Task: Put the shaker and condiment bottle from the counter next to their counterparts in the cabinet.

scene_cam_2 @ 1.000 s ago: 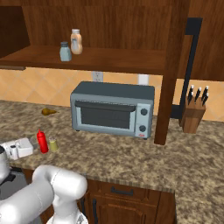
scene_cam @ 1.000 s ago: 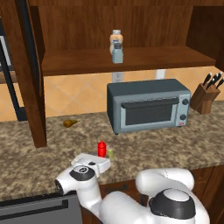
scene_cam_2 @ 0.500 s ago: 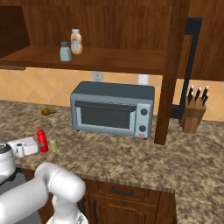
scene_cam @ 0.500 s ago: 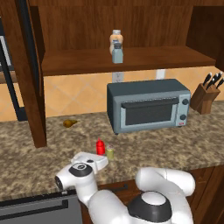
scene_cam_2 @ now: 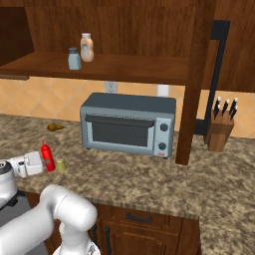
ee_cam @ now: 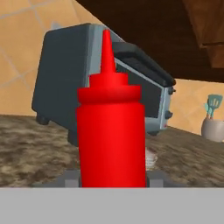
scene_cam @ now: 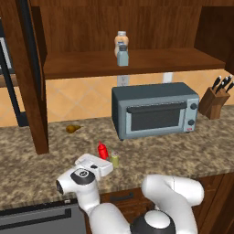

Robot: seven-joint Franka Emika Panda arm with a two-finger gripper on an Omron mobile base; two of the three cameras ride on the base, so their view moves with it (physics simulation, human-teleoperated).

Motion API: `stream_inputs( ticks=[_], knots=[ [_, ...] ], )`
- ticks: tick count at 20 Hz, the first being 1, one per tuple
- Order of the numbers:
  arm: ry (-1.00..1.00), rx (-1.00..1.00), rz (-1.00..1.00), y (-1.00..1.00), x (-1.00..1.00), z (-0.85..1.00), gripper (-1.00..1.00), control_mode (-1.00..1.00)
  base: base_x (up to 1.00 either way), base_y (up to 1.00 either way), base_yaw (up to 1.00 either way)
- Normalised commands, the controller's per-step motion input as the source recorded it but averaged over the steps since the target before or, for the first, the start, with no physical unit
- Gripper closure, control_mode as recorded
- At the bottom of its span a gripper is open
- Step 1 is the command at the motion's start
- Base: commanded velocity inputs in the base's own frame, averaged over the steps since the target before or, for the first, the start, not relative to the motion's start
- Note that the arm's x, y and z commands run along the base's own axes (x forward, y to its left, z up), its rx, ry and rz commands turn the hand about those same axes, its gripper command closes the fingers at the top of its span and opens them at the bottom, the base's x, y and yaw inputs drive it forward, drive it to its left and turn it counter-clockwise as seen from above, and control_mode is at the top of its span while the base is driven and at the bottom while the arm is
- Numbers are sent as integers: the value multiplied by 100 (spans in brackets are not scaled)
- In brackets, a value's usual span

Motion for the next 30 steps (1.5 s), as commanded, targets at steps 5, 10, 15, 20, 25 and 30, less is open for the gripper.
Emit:
stream_inputs(
  ticks=[5, 10, 15, 20, 25, 30],
  knots=[
    [-27, 5, -6, 0, -41, 83, 100, -100, 0, 0, 0],
    [-4, 13, 0, -3, -44, 94, 100, -100, 0, 0, 0],
    [0, 15, 3, -15, -38, 93, 100, -100, 0, 0, 0],
    [0, 3, 0, -23, -57, 65, 100, -100, 0, 0, 0],
    [0, 0, 1, -30, -45, 74, 100, -100, 0, 0, 0],
    [-4, 0, 14, -29, -37, 81, 100, -100, 0, 0, 0]
  ],
)
